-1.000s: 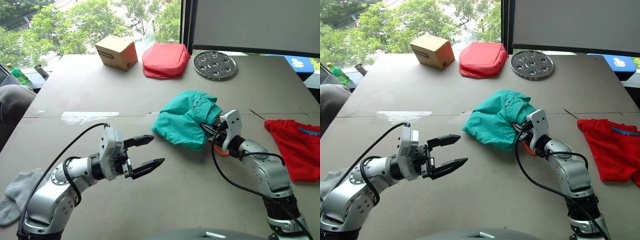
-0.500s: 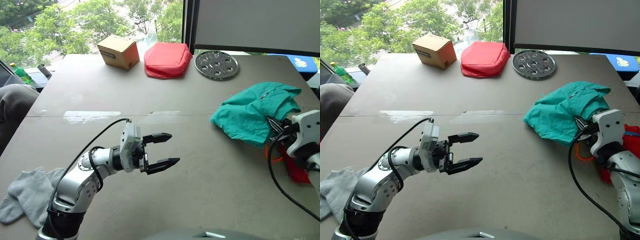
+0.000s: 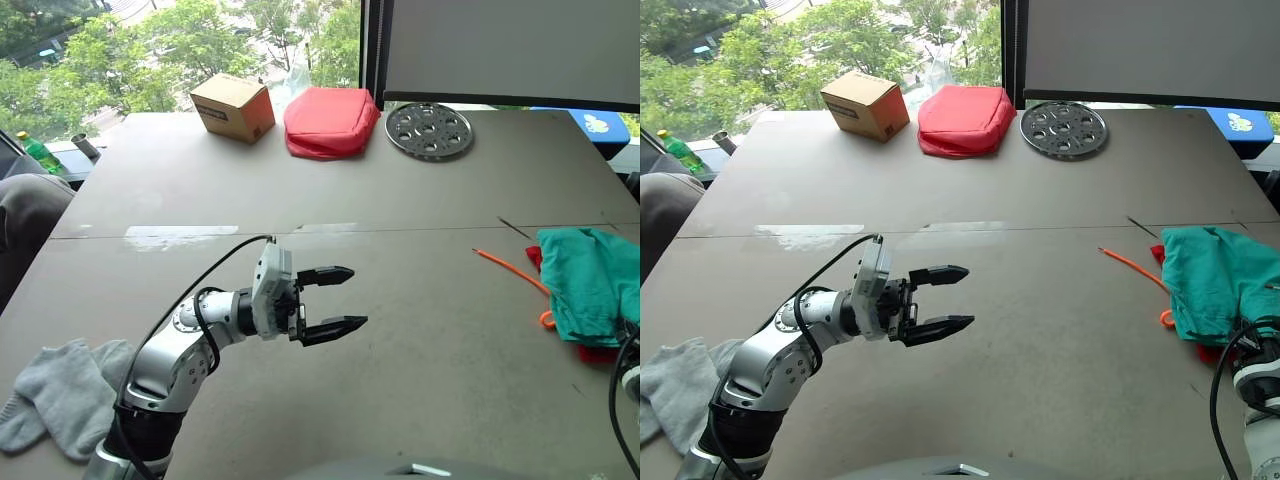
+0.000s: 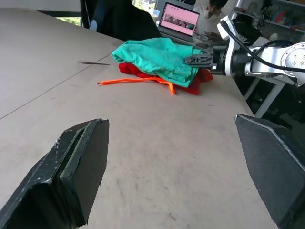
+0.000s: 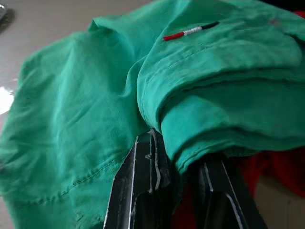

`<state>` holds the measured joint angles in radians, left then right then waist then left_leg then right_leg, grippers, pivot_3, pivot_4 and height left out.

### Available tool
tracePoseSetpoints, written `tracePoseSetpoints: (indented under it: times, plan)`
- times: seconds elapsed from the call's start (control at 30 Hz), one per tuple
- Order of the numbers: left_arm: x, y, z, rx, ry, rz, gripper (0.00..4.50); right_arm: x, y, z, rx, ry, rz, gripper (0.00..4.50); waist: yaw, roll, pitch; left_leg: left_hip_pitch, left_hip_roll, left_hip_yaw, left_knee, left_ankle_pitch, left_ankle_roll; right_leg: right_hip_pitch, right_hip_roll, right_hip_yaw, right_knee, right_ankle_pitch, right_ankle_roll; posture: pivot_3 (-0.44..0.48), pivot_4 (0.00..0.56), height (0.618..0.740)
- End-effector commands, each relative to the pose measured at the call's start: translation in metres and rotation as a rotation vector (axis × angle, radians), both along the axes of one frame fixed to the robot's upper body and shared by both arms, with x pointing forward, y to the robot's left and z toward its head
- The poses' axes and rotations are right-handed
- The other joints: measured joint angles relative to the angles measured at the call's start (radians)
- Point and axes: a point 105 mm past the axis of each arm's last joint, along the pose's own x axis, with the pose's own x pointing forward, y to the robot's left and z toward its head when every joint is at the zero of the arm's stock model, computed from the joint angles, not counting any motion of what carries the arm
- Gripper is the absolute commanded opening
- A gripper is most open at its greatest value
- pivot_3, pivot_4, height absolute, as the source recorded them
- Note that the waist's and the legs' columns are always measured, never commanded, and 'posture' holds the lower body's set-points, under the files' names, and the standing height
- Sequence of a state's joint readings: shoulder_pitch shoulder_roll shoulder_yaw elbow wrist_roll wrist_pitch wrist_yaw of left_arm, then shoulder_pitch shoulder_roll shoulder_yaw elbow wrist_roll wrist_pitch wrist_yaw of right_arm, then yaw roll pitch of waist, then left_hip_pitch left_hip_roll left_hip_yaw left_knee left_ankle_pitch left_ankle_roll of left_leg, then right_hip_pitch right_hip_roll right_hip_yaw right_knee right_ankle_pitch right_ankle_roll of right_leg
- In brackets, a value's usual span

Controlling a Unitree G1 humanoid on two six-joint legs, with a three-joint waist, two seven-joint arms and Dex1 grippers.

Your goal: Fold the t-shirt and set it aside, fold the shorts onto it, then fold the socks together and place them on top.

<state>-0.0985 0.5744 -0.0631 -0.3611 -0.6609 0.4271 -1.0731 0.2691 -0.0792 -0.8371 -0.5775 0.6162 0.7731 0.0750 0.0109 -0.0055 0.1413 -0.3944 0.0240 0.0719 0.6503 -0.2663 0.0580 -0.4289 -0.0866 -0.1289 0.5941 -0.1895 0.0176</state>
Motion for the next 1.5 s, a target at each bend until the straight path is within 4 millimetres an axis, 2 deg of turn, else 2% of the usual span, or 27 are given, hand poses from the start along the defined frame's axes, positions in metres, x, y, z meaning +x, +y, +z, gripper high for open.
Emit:
tracePoseSetpoints:
  times: [0.03, 0.13, 0.2, 0.37, 0.4, 0.47, 0.57, 0.73, 0.83, 0.9, 1.0, 1.17, 1.27, 1.4, 1.5]
  plan:
    - [-0.003, -0.003, 0.007, -0.014, -0.036, -0.028, 4.5, -0.004, -0.007, 0.005, 0.036, -0.046, -0.085, 0.0, 0.001, 0.0, 0.0, 0.0, 0.0, 0.0, 0.0, 0.0, 0.0, 0.0, 0.0, 0.0, 0.0, 0.0, 0.0, 0.0, 0.15, 0.739]
    - [-0.011, -0.008, 0.013, -0.034, -0.023, -0.082, 4.5, -0.005, -0.006, 0.006, 0.015, -0.023, -0.039, 0.0, 0.004, 0.001, -0.001, 0.001, 0.0, 0.0, 0.0, -0.002, -0.003, 0.0, 0.0, 0.0, 0.0, 0.0, 0.0, 0.0, 0.15, 0.739]
    - [-0.015, -0.01, 0.015, -0.04, -0.021, -0.117, 4.5, -0.008, -0.007, 0.008, -0.036, 0.01, -0.012, 1.06, 0.005, 0.0, -0.001, 0.0, -0.001, -0.001, 0.0, -0.002, -0.002, 0.0, 0.0, 0.0, 0.0, 0.0, 0.0, 0.0, 0.15, 0.739]
    - [-0.017, -0.014, 0.022, -0.053, -0.034, -0.178, 4.5, -0.016, -0.006, 0.023, -0.169, 0.038, 0.083, 3.37, 0.004, 0.001, -0.002, 0.0, -0.001, -0.001, 0.0, -0.001, 0.002, 0.0, 0.001, 0.002, 0.0, 0.0, 0.0, 0.0, 0.15, 0.739]
    - [-0.017, -0.015, 0.024, -0.057, -0.038, -0.19, 4.5, -0.025, -0.006, 0.027, -0.261, 0.074, 0.123, 4.0, 0.004, 0.002, -0.003, 0.0, -0.001, -0.001, 0.001, -0.001, 0.002, 0.0, 0.001, 0.002, 0.0, 0.0, 0.0, 0.0, 0.15, 0.739]
    - [-0.016, -0.018, 0.023, -0.058, -0.04, -0.213, 4.5, -0.046, 0.001, 0.038, -0.386, 0.093, 0.255, 4.4, 0.01, 0.006, -0.003, 0.0, -0.002, -0.001, 0.001, -0.001, 0.002, 0.0, 0.001, 0.003, 0.0, 0.0, 0.0, 0.0, 0.15, 0.739]
    - [-0.01, -0.02, 0.025, -0.074, -0.026, -0.203, 4.5, -0.059, 0.018, 0.059, -0.452, 0.012, 0.405, 4.4, 0.018, 0.006, -0.006, 0.0, -0.002, -0.002, 0.001, -0.002, 0.003, 0.0, 0.002, 0.004, 0.0, 0.0, 0.0, 0.0, 0.15, 0.739]
    - [0.024, -0.009, 0.026, -0.139, 0.05, 0.065, 4.5, -0.038, 0.106, 0.104, -0.483, -0.205, 0.959, 4.4, -0.007, -0.001, -0.002, 0.002, 0.0, 0.001, 0.003, -0.004, -0.001, 0.002, 0.001, 0.006, -0.001, 0.0, 0.001, 0.0, 0.15, 0.739]
    - [0.033, 0.006, 0.032, -0.15, 0.036, 0.251, 4.5, -0.022, 0.151, 0.113, -0.481, -0.295, 1.268, 4.4, -0.012, -0.008, 0.005, 0.004, 0.0, 0.0, 0.003, -0.004, -0.001, 0.005, 0.001, 0.004, -0.003, 0.0, 0.001, 0.0, 0.15, 0.739]
    - [0.032, 0.024, 0.035, -0.134, 0.011, 0.404, 4.5, -0.011, 0.179, 0.113, -0.504, -0.339, 1.492, 4.4, -0.014, -0.013, 0.007, 0.013, 0.0, 0.0, 0.003, -0.004, -0.001, 0.007, 0.001, 0.004, -0.002, 0.0, 0.001, 0.0, 0.15, 0.739]
    - [0.018, 0.052, 0.035, -0.109, 0.003, 0.626, 4.5, 0.011, 0.206, 0.111, -0.514, -0.413, 1.694, 4.4, -0.019, -0.017, 0.01, 0.013, -0.001, 0.0, 0.001, -0.005, -0.001, 0.007, 0.001, 0.004, -0.003, 0.0, 0.0, 0.0, 0.15, 0.739]
    - [-0.018, 0.1, 0.028, -0.046, 0.016, 1.033, 4.5, 0.035, 0.233, 0.109, -0.501, -0.499, 1.925, 4.4, 0.015, -0.02, 0.012, 0.012, -0.005, -0.007, -0.001, -0.003, 0.005, 0.007, 0.001, 0.005, -0.001, 0.004, -0.007, 0.0, 0.15, 0.739]
    - [-0.042, 0.126, 0.024, 0.014, 0.026, 1.213, 4.5, 0.045, 0.249, 0.109, -0.486, -0.549, 2.033, 4.4, 0.021, -0.021, 0.012, 0.012, -0.006, -0.009, 0.001, -0.004, 0.005, 0.008, 0.001, 0.003, -0.002, 0.005, -0.007, 0.0, 0.15, 0.739]
    - [-0.091, 0.149, 0.006, 0.151, 0.102, 1.449, 4.5, 0.05, 0.263, 0.109, -0.458, -0.641, 2.156, 4.4, 0.014, -0.02, 0.013, 0.013, -0.005, -0.009, 0.003, -0.006, 0.0, 0.009, -0.001, 0.002, -0.003, 0.004, -0.007, 0.0, 0.15, 0.739]
    - [-0.111, 0.166, 0.005, 0.246, 0.065, 1.576, 4.5, 0.052, 0.274, 0.113, -0.433, -0.712, 2.196, 4.4, 0.021, -0.019, 0.015, 0.012, -0.005, -0.009, 0.003, -0.007, 0.0, 0.01, -0.001, 0.002, -0.004, 0.004, -0.007, 0.0, 0.15, 0.739]
